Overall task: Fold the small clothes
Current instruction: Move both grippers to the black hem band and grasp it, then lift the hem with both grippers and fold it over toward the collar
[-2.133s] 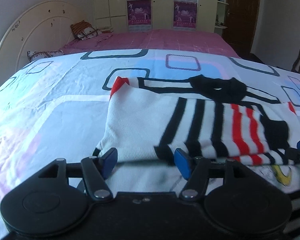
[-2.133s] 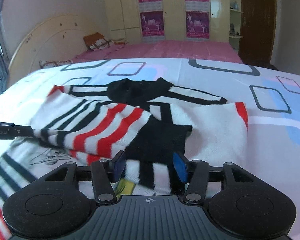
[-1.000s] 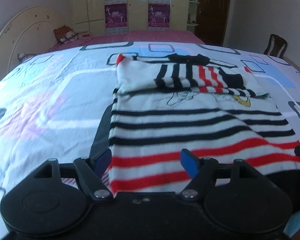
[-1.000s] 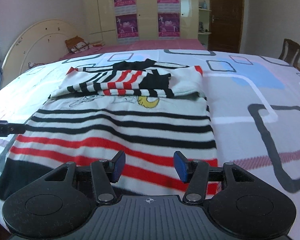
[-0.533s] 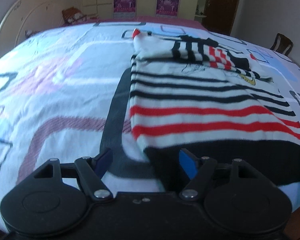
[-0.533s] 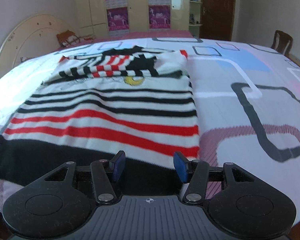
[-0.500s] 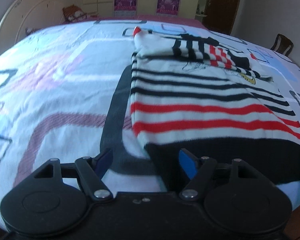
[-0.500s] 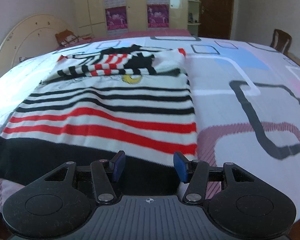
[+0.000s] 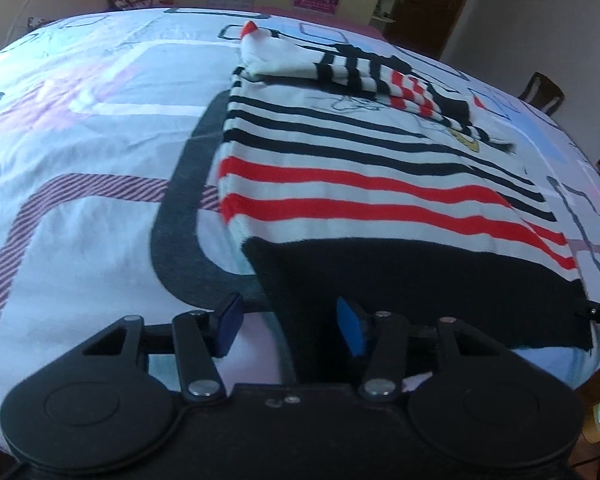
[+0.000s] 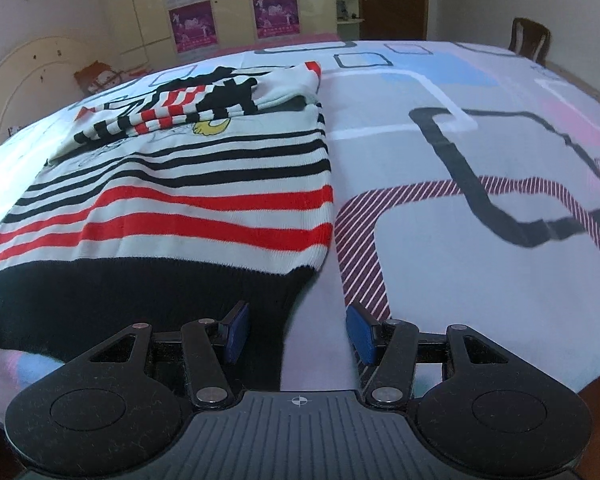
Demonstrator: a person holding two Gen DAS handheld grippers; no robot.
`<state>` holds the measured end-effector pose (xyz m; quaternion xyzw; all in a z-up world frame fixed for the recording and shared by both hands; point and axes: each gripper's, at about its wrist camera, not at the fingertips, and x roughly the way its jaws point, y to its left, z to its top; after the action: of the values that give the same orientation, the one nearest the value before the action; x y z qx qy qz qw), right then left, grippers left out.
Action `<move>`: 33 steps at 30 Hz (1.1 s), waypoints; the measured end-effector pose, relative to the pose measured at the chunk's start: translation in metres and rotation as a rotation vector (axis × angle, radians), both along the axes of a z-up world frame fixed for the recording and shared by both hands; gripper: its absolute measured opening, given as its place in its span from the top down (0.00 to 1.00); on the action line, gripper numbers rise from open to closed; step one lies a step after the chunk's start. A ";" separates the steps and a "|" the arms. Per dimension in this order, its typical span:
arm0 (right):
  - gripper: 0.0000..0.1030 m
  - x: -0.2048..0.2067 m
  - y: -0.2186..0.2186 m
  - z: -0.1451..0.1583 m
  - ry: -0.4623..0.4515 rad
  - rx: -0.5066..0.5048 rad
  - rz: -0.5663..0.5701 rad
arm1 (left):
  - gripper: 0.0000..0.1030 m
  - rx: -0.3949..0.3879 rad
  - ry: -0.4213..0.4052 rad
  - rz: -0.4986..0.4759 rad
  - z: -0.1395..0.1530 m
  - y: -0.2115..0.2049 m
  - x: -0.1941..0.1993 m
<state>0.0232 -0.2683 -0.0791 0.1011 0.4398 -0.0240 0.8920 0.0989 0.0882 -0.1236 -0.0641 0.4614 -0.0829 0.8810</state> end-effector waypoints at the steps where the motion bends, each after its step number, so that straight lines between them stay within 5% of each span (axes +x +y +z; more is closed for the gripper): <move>1: 0.49 -0.002 0.000 0.000 0.002 0.024 0.004 | 0.55 -0.005 0.001 -0.006 0.000 -0.001 0.000; 5: 0.49 -0.006 0.004 0.001 0.004 0.086 0.020 | 0.68 -0.034 0.009 -0.024 -0.001 -0.004 0.000; 6: 0.56 -0.007 0.007 0.001 0.006 0.085 0.027 | 0.74 -0.042 0.011 -0.024 -0.001 -0.004 0.000; 7: 0.73 -0.008 0.010 0.001 0.010 0.090 0.036 | 0.79 -0.055 0.014 -0.029 -0.002 -0.004 0.000; 13: 0.95 -0.006 0.008 0.003 0.011 0.113 0.038 | 0.94 -0.115 0.005 -0.025 -0.001 0.001 0.002; 23: 0.95 0.008 0.002 0.046 -0.134 0.162 0.041 | 0.94 -0.224 -0.125 -0.030 0.045 0.005 0.021; 33: 0.95 0.079 -0.006 0.073 -0.253 0.167 0.035 | 0.94 -0.275 -0.206 0.005 0.076 0.003 0.086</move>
<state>0.1020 -0.2739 -0.0063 0.1695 0.3259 0.0411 0.9292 0.1847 0.0907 -0.0471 -0.1764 0.3529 -0.1493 0.9067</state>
